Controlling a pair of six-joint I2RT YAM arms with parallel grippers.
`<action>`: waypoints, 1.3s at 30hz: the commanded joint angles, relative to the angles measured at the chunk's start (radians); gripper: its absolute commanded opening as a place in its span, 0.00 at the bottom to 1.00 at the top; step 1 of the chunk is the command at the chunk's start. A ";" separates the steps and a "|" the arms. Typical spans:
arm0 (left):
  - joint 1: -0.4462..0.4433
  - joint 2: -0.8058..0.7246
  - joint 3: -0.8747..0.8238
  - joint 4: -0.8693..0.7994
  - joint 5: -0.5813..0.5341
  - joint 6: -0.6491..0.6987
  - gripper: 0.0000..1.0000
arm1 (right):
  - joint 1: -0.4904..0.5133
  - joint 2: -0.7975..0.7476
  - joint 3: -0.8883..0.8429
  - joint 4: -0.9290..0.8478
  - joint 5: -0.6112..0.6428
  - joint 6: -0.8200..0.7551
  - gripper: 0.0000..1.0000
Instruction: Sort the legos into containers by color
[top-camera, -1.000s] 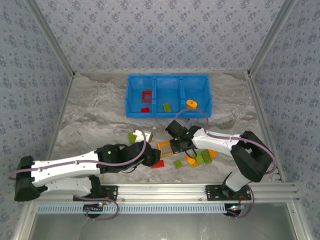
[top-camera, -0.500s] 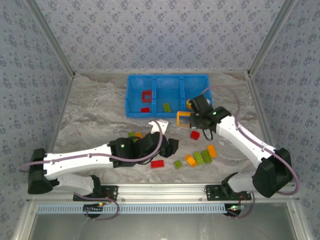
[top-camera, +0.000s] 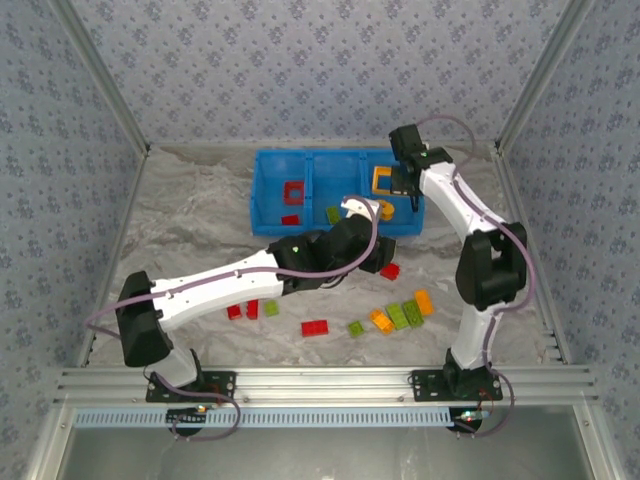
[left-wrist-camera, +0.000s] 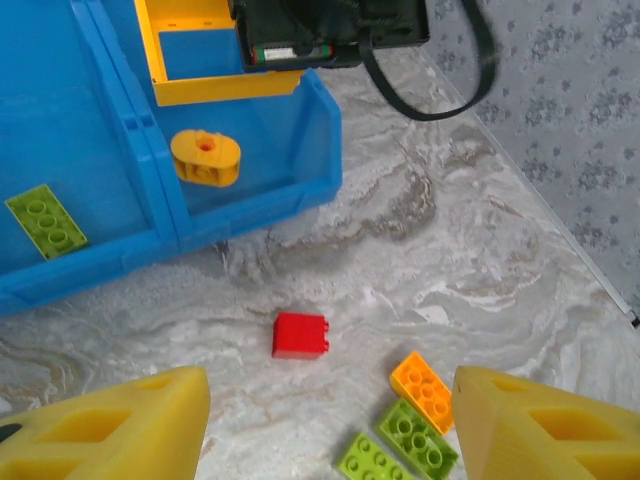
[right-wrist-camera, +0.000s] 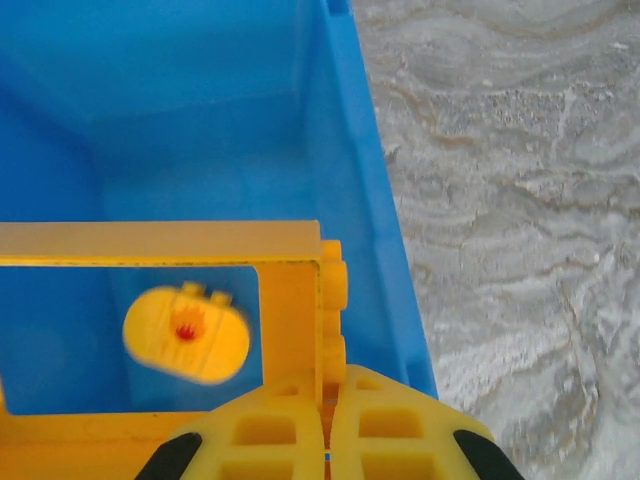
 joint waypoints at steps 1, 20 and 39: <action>0.017 0.008 0.048 -0.008 0.031 0.024 0.66 | -0.030 0.076 0.115 -0.036 0.023 -0.071 0.00; 0.040 -0.036 -0.030 -0.009 -0.004 -0.011 0.66 | -0.022 0.426 0.425 -0.092 0.005 -0.112 0.05; 0.044 -0.281 -0.278 -0.359 -0.195 -0.277 0.65 | 0.020 0.274 0.461 -0.108 0.045 -0.108 0.45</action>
